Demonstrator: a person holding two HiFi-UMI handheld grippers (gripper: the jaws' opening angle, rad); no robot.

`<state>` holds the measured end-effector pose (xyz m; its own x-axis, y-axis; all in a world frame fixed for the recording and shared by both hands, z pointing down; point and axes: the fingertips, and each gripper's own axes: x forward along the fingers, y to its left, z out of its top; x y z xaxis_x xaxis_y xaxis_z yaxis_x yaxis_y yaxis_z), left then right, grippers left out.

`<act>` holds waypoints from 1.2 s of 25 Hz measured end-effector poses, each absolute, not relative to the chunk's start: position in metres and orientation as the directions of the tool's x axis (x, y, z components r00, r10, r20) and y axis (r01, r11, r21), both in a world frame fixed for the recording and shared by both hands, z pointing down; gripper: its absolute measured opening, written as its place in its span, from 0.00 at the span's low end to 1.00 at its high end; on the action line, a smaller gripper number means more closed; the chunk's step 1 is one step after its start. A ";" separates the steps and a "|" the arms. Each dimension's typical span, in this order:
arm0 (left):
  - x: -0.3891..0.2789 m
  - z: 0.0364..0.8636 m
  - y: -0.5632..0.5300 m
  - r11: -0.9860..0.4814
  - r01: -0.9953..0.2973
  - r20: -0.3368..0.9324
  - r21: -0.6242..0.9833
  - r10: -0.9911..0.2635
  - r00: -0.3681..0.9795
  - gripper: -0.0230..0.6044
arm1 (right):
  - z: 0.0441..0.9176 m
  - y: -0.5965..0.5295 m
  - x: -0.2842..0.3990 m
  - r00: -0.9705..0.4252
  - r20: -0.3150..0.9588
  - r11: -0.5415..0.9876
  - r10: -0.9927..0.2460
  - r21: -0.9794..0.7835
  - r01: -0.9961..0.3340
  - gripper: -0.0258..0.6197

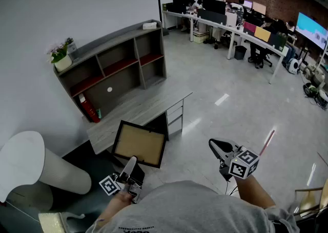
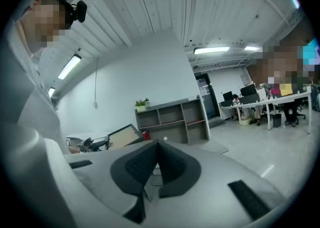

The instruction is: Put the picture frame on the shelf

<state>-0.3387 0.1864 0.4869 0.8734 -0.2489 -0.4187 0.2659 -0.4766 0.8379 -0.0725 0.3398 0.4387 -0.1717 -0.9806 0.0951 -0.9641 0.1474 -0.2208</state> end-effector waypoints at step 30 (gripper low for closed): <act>-0.256 0.495 0.268 -0.466 0.294 -0.409 0.834 -0.168 0.897 0.18 | 0.466 0.441 -0.030 -0.165 0.114 0.139 -0.980 -0.206 -0.969 0.07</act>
<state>-0.2564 0.2677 0.4952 0.8969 -0.1676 -0.4093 0.2938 -0.4662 0.8345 -0.0298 0.4407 0.4664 -0.1653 -0.9796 0.1140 -0.9686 0.1395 -0.2059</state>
